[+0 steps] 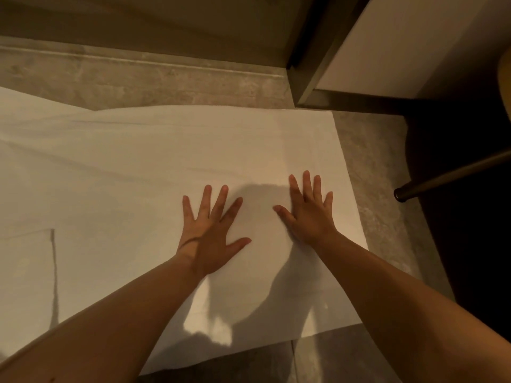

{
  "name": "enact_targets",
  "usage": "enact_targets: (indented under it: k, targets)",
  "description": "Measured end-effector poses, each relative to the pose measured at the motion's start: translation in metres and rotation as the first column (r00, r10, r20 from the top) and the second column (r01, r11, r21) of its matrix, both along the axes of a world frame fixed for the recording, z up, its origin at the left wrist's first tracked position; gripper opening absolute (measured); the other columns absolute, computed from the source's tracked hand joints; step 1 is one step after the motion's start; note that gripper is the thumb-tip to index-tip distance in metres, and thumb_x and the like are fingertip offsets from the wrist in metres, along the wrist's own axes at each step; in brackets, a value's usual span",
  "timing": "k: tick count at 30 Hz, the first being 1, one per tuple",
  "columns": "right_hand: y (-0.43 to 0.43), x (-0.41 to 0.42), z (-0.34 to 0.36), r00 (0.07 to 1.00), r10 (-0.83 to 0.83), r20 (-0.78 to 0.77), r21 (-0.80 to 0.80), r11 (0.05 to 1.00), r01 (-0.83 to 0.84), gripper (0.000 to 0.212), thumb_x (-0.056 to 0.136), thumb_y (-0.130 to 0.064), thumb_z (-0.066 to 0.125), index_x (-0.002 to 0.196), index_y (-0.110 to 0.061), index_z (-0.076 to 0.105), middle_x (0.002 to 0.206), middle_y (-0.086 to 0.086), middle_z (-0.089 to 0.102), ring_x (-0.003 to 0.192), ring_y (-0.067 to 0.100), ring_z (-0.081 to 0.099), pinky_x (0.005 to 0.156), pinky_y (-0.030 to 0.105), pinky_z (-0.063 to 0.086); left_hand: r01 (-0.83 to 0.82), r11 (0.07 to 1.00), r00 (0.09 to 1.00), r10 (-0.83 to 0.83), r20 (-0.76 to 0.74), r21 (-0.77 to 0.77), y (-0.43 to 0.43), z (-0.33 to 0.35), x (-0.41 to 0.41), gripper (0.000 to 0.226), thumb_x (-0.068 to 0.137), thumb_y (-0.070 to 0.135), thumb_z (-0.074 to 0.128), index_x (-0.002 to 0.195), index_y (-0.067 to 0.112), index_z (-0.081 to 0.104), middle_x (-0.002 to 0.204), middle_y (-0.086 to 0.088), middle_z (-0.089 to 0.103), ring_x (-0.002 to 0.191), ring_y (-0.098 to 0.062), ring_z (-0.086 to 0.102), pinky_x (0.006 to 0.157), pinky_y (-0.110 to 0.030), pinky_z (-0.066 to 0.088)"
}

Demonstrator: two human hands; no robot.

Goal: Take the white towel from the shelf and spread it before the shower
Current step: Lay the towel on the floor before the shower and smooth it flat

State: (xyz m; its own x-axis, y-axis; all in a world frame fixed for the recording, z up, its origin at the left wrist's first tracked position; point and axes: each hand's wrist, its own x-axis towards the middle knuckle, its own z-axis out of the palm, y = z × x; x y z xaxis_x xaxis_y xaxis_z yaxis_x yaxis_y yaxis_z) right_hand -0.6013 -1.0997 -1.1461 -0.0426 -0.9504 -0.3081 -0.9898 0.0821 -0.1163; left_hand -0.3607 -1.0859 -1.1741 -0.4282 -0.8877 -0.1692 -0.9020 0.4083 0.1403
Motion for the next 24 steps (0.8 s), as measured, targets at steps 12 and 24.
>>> enact_targets:
  k: [12, 24]
  targets:
    - [0.012, 0.161, 0.022, 0.916, 0.378, 0.131, 0.074, 0.918, -0.39, 0.082, 0.094, -0.052, 0.042, 0.152, -0.015, -0.003, 0.161, 0.011, -0.009, 0.147, 0.03, -0.009, 0.117, 0.045, 0.004, 0.197, 0.968, 0.904, -0.241, 0.352, 0.156, -0.022, 0.059, 0.133, 0.076, 0.089, 0.064, 0.006, 0.148, 0.021, -0.014, 0.158, -0.007, -0.016, 0.144, -0.026, -0.012, 0.114, -0.053, 0.002]
    - [0.018, 0.289, 0.047, 0.845, 0.518, 0.131, 0.093, 0.843, -0.531, 0.067, 0.097, -0.032, 0.044, 0.151, -0.009, 0.013, 0.16, 0.014, 0.008, 0.147, 0.029, 0.008, 0.117, 0.042, 0.014, 0.254, 0.932, 0.937, -0.303, 0.174, 0.258, 0.012, 0.07, 0.286, 0.06, 0.097, 0.043, 0.034, 0.148, 0.014, 0.019, 0.157, -0.012, 0.014, 0.142, -0.027, 0.018, 0.109, -0.041, 0.028]
